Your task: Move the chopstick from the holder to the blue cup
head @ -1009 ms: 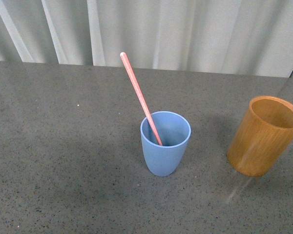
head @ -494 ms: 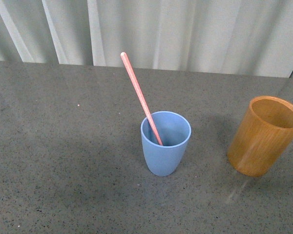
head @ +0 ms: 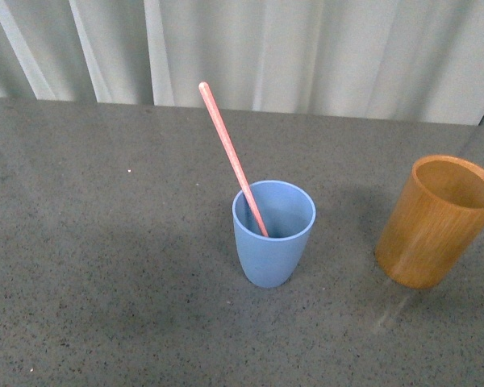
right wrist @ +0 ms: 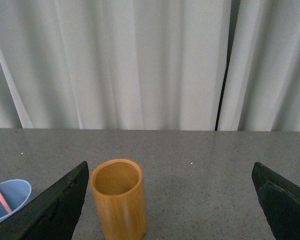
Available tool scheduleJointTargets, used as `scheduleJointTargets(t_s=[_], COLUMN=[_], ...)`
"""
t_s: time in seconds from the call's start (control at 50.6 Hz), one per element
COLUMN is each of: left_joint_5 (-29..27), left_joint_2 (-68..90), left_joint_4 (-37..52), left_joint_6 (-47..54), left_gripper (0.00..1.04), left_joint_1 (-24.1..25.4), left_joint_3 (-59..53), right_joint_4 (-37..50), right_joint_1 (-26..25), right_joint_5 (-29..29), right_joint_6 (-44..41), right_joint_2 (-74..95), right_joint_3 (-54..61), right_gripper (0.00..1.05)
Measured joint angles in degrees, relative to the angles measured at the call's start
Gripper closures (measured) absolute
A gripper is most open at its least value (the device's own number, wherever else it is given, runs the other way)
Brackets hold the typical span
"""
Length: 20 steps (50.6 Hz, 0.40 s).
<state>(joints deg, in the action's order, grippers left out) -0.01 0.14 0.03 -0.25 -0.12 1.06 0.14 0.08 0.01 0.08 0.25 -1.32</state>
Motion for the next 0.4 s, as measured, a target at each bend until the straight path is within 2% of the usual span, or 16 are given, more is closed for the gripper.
scheduleJointTargets(t_s=[0.396], left_joint_5=[0.0], left_joint_2=[0.0], left_joint_4=[0.0], left_joint_6=[0.0], left_gripper=[0.07], left_joint_1=[0.0], left_joint_3=[0.0], right_joint_4=[0.0], right_joint_1=[0.0], right_joint_5=[0.0], right_joint_6=[0.0], right_joint_2=[0.0], right_joint_3=[0.0], right_gripper=[0.10])
